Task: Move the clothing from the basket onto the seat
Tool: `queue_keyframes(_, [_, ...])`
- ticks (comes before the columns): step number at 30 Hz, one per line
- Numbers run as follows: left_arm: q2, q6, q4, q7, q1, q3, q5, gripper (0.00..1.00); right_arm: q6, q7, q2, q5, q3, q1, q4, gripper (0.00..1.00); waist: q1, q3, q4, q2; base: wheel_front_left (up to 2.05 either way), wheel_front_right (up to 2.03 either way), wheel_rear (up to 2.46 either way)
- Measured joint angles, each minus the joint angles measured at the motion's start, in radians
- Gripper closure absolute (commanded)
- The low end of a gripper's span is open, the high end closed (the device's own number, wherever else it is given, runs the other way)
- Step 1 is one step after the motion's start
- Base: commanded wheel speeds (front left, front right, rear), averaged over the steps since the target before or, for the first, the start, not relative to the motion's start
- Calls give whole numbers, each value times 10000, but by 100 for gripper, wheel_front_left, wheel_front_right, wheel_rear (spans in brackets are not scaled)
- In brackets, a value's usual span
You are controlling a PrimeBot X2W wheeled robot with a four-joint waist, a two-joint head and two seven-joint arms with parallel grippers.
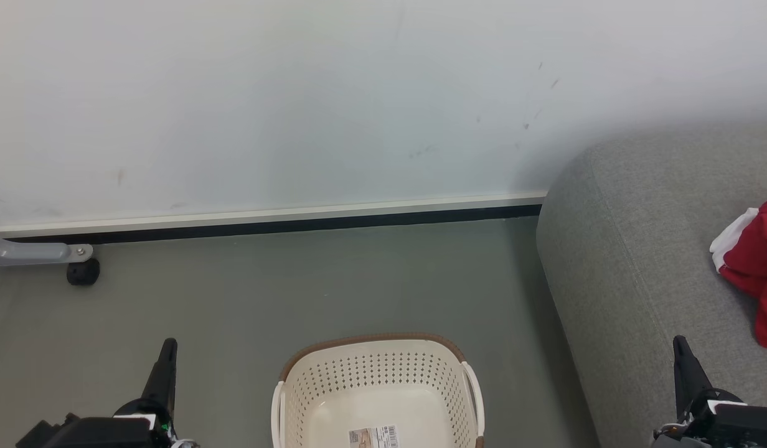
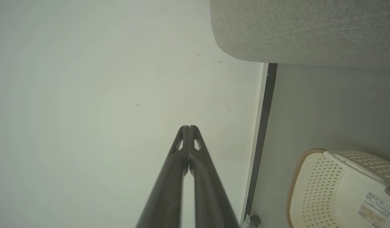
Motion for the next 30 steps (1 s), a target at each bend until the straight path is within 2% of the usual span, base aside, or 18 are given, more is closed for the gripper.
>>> queue_keyframes(30, [0,-2,13,0,-1,0,0,100,42,0,0,0,2,-2,6,100,0,-1,0,0,0,0,0])
